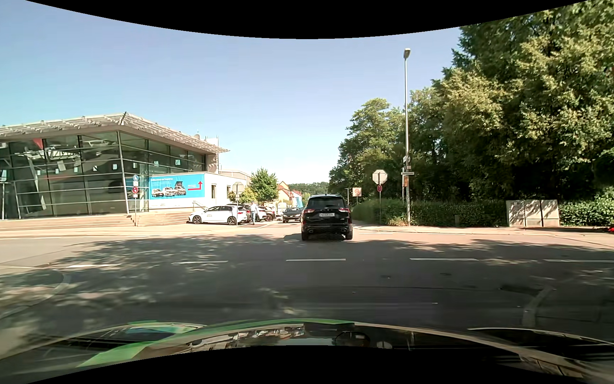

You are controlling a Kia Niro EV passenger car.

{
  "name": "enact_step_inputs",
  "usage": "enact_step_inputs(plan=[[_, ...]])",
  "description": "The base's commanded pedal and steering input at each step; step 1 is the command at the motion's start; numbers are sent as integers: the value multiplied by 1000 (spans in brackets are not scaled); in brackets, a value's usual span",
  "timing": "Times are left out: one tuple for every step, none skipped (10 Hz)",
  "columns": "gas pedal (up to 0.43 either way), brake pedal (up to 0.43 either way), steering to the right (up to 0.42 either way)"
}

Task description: Follow the waypoints while adhering to traffic rules and regulations

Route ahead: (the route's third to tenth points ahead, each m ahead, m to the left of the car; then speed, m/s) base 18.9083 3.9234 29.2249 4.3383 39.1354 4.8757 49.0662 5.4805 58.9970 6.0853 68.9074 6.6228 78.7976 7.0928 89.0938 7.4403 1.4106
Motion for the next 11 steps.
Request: enact_step_inputs(plan=[[67,0,16],[67,0,20],[59,0,23],[8,0,26],[0,0,27],[0,0,28],[0,0,28],[0,0,28],[0,0,30],[0,0,32],[0,0,32]])
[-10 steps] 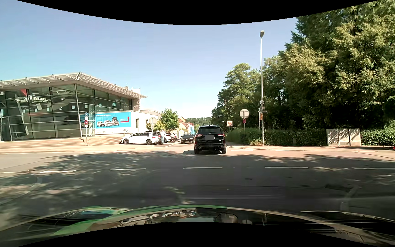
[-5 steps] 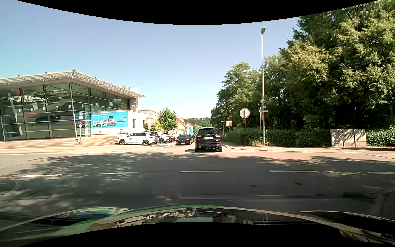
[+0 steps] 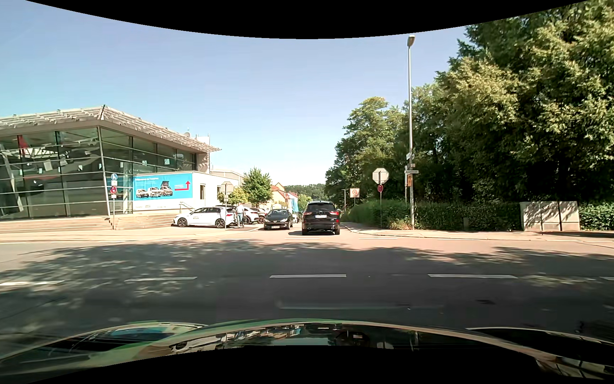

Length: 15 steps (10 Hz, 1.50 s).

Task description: Follow the waypoints while adhering to traffic rules and regulations

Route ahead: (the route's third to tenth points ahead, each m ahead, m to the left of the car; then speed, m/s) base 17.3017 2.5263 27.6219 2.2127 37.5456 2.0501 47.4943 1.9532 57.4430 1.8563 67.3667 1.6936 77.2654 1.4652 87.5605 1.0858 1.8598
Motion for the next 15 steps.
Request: enact_step_inputs(plan=[[0,24,33],[0,55,36],[0,73,40],[0,110,41],[0,152,41],[0,165,41],[0,165,42],[0,165,42],[0,165,41],[0,165,42],[0,159,41],[0,159,42],[0,256,42],[0,293,40],[0,305,35]])
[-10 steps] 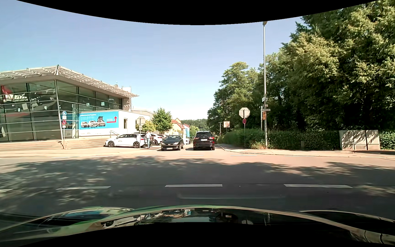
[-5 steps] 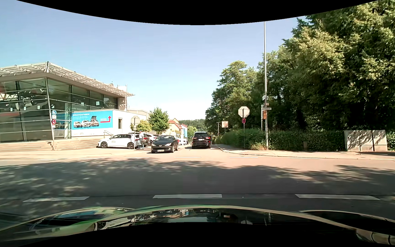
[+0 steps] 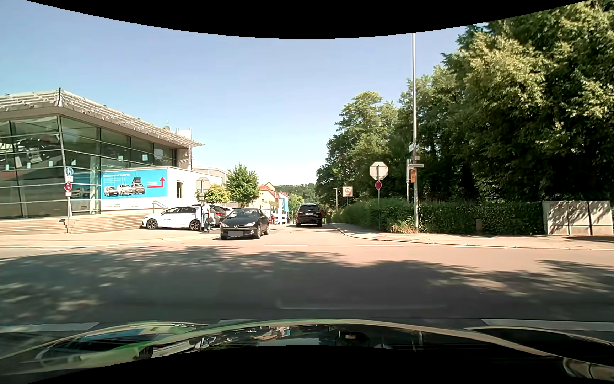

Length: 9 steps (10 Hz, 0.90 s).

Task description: Follow the waypoints while adhering to traffic rules and regulations

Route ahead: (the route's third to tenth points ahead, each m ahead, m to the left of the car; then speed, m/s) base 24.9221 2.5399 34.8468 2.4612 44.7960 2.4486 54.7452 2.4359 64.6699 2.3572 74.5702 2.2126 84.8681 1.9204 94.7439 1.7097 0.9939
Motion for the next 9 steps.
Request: enact_step_inputs(plan=[[0,299,33],[0,293,33],[0,287,33],[0,280,33],[0,274,33],[0,274,33],[0,244,33],[0,226,35],[0,238,36]])
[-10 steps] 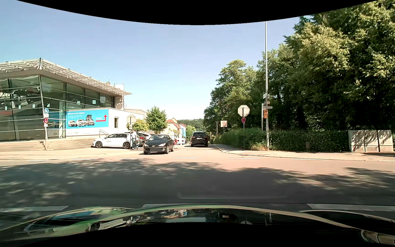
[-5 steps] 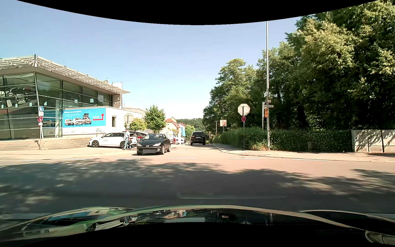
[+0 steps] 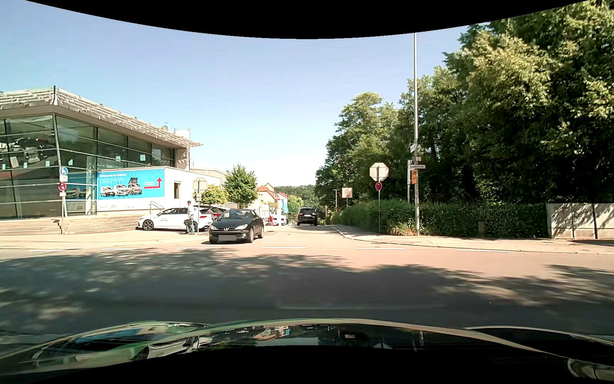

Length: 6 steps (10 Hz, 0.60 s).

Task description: Follow the waypoints while adhering to traffic rules and regulations

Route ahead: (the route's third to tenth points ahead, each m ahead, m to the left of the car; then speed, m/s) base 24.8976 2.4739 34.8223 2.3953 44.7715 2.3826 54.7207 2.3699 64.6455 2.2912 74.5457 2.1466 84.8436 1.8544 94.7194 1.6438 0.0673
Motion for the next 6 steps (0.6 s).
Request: enact_step_inputs(plan=[[0,250,36],[0,268,36],[0,268,36],[0,268,36],[0,274,36],[0,280,36]])
